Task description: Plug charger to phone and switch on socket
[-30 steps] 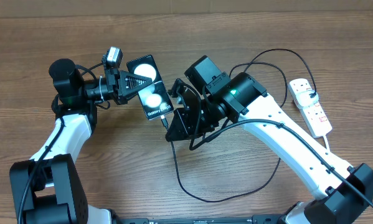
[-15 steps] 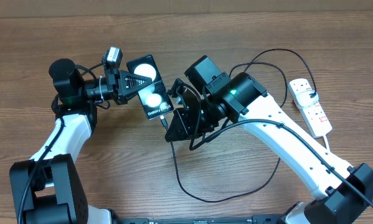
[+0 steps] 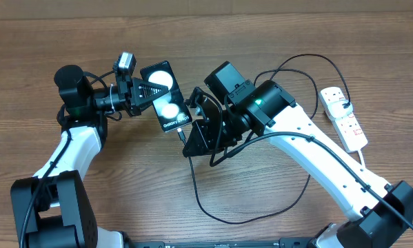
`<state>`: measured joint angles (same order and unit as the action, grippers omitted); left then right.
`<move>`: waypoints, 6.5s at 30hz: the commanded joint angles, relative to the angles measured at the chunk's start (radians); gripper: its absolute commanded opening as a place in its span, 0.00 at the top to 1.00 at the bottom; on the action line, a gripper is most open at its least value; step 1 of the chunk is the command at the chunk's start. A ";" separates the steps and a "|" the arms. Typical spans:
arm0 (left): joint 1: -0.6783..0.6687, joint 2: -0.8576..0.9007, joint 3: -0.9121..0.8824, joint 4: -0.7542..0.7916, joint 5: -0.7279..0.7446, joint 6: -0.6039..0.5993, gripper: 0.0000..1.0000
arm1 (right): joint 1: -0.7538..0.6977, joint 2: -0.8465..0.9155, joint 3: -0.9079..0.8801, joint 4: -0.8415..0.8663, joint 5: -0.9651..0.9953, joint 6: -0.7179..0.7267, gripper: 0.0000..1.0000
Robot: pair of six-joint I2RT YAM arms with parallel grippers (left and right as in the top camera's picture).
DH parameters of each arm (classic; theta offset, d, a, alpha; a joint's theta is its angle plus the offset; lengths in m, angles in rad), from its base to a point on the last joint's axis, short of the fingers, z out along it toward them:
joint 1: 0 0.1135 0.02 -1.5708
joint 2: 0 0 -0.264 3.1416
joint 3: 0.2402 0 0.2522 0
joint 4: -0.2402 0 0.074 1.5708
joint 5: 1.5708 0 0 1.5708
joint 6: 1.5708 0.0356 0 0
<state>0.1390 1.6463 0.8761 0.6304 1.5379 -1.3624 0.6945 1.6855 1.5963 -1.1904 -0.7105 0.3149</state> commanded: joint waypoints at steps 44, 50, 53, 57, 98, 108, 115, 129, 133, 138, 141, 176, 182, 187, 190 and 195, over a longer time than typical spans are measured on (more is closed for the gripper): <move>-0.004 0.004 0.028 0.010 0.042 -0.020 0.96 | -0.002 -0.029 -0.007 0.066 -0.005 0.026 0.96; -0.021 0.004 0.028 0.011 0.042 0.013 0.96 | -0.002 -0.029 -0.006 0.092 0.048 0.026 0.96; -0.023 0.004 0.028 0.010 0.042 0.051 0.96 | -0.002 -0.029 -0.007 0.082 0.084 0.026 0.94; -0.022 0.004 0.028 0.010 0.042 0.114 0.96 | -0.002 -0.029 -0.007 0.052 0.089 0.025 0.84; -0.022 0.004 0.028 0.010 -0.016 0.222 0.96 | 0.221 -0.320 -0.096 0.031 0.808 0.172 0.11; -0.022 0.004 0.028 0.010 -0.018 0.222 0.96 | 0.224 -0.151 -0.098 0.089 0.806 0.184 0.27; -0.022 0.004 0.028 0.010 -0.019 0.222 0.96 | 0.289 -0.135 -0.098 0.130 0.808 0.187 0.31; -0.022 0.004 0.028 0.010 -0.018 0.222 0.96 | 0.319 -0.096 -0.099 0.192 0.871 0.187 0.68; -0.022 0.004 0.028 0.010 -0.014 0.222 0.96 | 0.319 -0.070 -0.099 0.212 0.875 0.187 0.74; -0.022 0.004 0.028 0.010 0.013 0.227 0.96 | 0.319 -0.051 -0.098 0.217 0.922 0.187 0.82; -0.022 0.004 0.028 0.010 0.027 0.242 0.96 | 0.319 -0.051 -0.097 0.232 0.955 0.185 0.89; -0.061 0.004 0.024 -0.005 0.043 0.309 0.96 | 0.317 -0.052 -0.017 0.491 0.972 0.028 0.96; -0.061 0.004 0.020 -0.005 0.042 0.307 0.96 | 0.308 -0.053 0.008 0.476 0.971 0.029 0.96; -0.040 0.004 0.021 -0.005 0.042 0.220 0.96 | 0.309 -0.053 0.008 0.373 0.960 0.044 0.96; -0.023 0.004 0.021 -0.005 0.042 0.149 0.96 | 0.309 -0.053 0.008 0.329 0.960 0.051 0.96; -0.017 0.004 0.021 -0.005 0.042 0.098 0.96 | 0.309 -0.053 0.008 0.313 0.959 0.051 0.95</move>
<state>0.1436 1.6463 0.9169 0.6247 1.4807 -1.2255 1.0111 1.6451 1.5444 -0.9127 0.2123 0.3759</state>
